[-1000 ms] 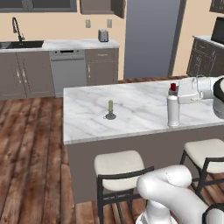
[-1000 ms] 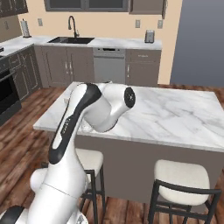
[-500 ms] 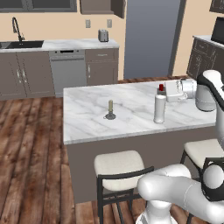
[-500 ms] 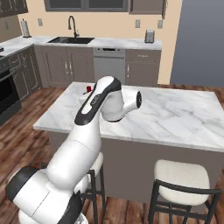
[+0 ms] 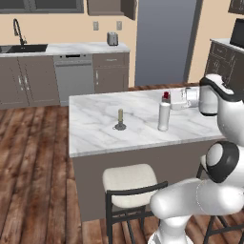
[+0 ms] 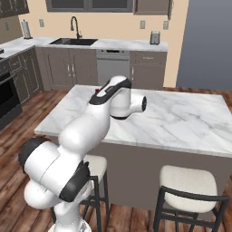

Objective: Get the candle and the liquor from the cabinet and move them to the dining counter.

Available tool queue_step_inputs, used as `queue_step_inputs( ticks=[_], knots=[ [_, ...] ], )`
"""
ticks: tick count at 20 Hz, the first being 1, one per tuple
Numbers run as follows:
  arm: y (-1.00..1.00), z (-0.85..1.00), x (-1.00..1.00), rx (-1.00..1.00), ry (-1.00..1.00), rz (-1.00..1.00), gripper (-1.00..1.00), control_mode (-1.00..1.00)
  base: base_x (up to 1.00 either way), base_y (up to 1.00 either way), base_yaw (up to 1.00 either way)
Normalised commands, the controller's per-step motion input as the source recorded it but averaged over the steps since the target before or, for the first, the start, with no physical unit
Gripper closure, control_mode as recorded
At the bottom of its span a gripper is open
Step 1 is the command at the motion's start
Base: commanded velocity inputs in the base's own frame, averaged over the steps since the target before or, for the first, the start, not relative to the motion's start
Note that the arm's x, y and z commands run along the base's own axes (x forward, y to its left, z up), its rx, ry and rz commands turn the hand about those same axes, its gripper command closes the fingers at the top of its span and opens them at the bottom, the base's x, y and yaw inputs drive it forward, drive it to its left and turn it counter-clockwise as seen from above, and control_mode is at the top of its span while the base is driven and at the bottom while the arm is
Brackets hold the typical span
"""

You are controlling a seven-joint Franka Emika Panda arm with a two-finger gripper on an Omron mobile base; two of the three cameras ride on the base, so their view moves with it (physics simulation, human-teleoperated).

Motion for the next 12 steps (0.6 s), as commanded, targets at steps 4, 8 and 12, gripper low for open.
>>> queue_step_inputs(
  ticks=[4, 8, 12],
  knots=[
    [0.04, -0.26, 0.45, 0.00, 0.00, 0.00, 1.00, -1.00, 0.00, 0.00, 0.00],
    [0.02, -0.31, 0.41, 0.00, 0.02, 0.00, 1.00, -1.00, 0.00, 0.00, 0.00],
    [0.00, -0.46, 0.27, 0.01, 0.06, 0.00, 1.00, -1.00, 0.00, 0.00, 0.00]
  ],
)
